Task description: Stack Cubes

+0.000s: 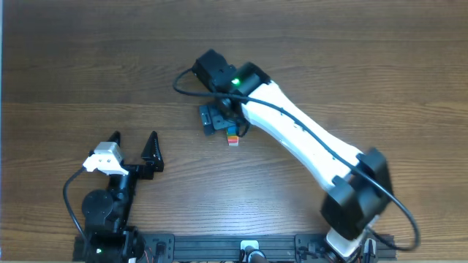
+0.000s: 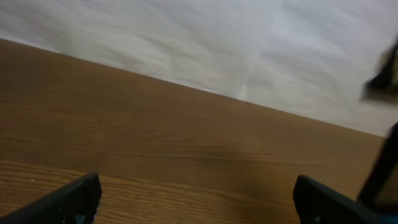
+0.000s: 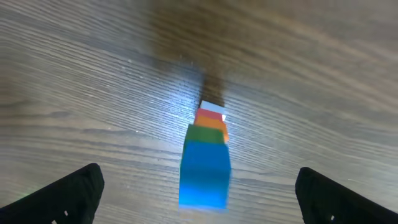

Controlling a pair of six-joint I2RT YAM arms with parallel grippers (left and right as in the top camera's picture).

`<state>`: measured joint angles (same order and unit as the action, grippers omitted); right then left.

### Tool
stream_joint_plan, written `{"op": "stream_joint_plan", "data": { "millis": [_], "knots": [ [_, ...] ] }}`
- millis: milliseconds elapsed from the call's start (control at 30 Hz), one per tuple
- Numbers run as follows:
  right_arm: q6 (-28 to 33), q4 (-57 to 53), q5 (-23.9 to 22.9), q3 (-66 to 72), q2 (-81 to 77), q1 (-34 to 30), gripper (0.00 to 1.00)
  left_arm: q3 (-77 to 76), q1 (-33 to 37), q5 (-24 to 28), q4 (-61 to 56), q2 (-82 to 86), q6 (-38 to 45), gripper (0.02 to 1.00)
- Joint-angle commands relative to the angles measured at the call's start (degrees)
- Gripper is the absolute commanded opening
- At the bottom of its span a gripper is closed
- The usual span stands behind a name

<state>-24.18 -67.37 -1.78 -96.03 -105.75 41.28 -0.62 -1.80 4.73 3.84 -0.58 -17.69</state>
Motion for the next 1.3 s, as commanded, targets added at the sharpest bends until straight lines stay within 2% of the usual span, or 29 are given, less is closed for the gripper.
{"op": "stream_joint_plan", "data": {
  "millis": [33,200,333,400,633,833,933,1067,1300],
  "knots": [
    [6.2,1.0,-5.7,0.0,10.3,-0.7,0.991,0.3,-0.2,0.4,0.2,0.4,0.8,1.0],
    [9.3,2.6,-8.4,0.4,18.8,-1.6,0.993,0.3,-0.2,0.4,0.2,0.4,0.8,1.0],
    [9.7,3.9,-15.8,5.1,26.8,-2.3,0.993,0.3,-0.2,0.4,0.2,0.4,0.8,1.0],
    [9.7,4.9,-17.8,10.2,31.5,-3.8,0.991,0.3,-0.2,0.4,0.2,0.4,0.8,1.0],
    [9.7,11.6,-16.6,28.4,46.2,-14.4,0.993,0.3,-0.2,0.4,0.2,0.4,0.8,0.998],
    [9.8,27.7,-9.0,44.0,58.8,-27.1,0.993,0.3,-0.2,0.3,0.2,0.4,0.8,1.0],
    [13.5,35.5,-4.9,51.7,65.0,-32.2,0.993,0.3,-0.2,0.4,0.2,0.4,0.8,1.0],
    [17.6,44.6,-4.7,62.2,73.5,-33.5,0.993,0.3,-0.2,0.4,0.2,0.4,0.8,1.0],
    [17.6,53.8,-6.2,75.6,83.7,-34.4,0.991,0.3,-0.2,0.4,0.2,0.4,0.8,1.0]
  ]
}}
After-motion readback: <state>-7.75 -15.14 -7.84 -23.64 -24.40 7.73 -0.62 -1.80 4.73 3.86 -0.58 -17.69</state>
